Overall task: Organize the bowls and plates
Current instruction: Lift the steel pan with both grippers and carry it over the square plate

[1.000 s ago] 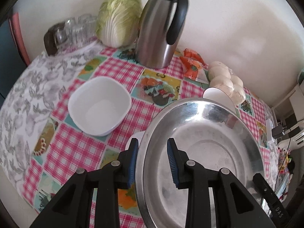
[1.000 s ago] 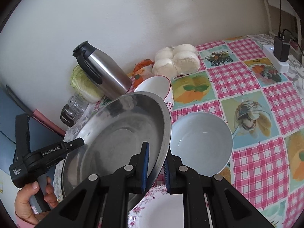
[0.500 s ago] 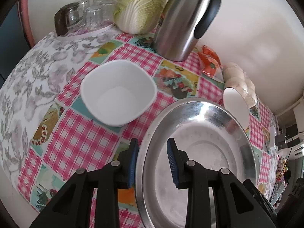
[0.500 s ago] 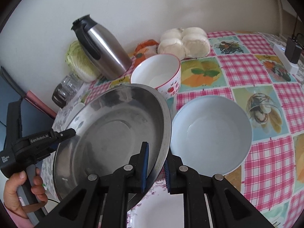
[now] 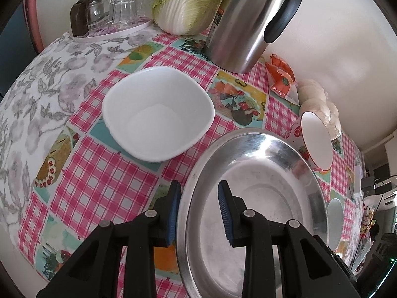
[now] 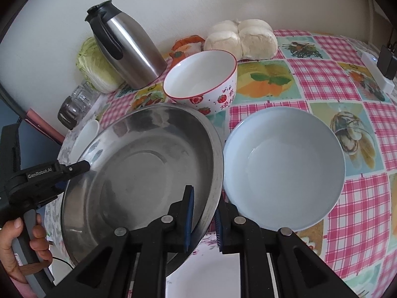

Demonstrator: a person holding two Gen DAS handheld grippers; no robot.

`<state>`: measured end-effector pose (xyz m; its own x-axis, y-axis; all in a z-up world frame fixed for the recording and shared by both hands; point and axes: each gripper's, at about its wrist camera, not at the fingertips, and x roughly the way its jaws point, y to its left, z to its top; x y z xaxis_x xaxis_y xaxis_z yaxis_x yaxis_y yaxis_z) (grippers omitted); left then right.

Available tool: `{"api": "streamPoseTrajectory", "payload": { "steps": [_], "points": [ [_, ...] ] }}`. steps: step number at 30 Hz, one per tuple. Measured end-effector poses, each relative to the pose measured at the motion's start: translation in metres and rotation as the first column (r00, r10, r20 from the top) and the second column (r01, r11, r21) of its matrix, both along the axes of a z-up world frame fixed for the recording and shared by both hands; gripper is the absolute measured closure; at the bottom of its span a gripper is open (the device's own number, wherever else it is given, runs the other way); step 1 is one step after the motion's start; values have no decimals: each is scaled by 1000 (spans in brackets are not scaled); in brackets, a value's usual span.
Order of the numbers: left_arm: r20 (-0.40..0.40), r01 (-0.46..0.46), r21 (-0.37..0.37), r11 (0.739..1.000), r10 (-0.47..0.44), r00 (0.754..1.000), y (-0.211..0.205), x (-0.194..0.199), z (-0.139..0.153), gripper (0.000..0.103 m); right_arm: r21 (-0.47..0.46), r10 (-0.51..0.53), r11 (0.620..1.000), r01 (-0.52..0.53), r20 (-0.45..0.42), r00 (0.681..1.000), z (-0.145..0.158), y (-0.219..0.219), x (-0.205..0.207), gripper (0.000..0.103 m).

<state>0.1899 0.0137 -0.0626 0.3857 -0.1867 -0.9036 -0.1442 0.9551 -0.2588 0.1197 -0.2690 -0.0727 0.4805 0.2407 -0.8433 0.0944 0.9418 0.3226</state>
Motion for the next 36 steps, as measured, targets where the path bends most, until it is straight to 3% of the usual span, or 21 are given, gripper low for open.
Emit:
{"api": "streamPoseTrajectory", "payload": {
  "steps": [18,25,31,36],
  "points": [
    [-26,7,52,999,-6,1000,-4,5,-22,71,-72,26,997,-24,24,999,-1,8,11,87],
    [-27,0,34,999,1,1000,-2,5,-25,71,-67,19,998,-18,7,1000,0,6,10,84],
    [-22,-3,39,999,4,1000,1,4,-20,71,-77,11,997,-12,-12,1000,1,6,8,75],
    [-36,5,43,999,-4,999,2,3,-17,71,-70,3,998,-4,-16,1000,5,3,5,75]
  ]
}}
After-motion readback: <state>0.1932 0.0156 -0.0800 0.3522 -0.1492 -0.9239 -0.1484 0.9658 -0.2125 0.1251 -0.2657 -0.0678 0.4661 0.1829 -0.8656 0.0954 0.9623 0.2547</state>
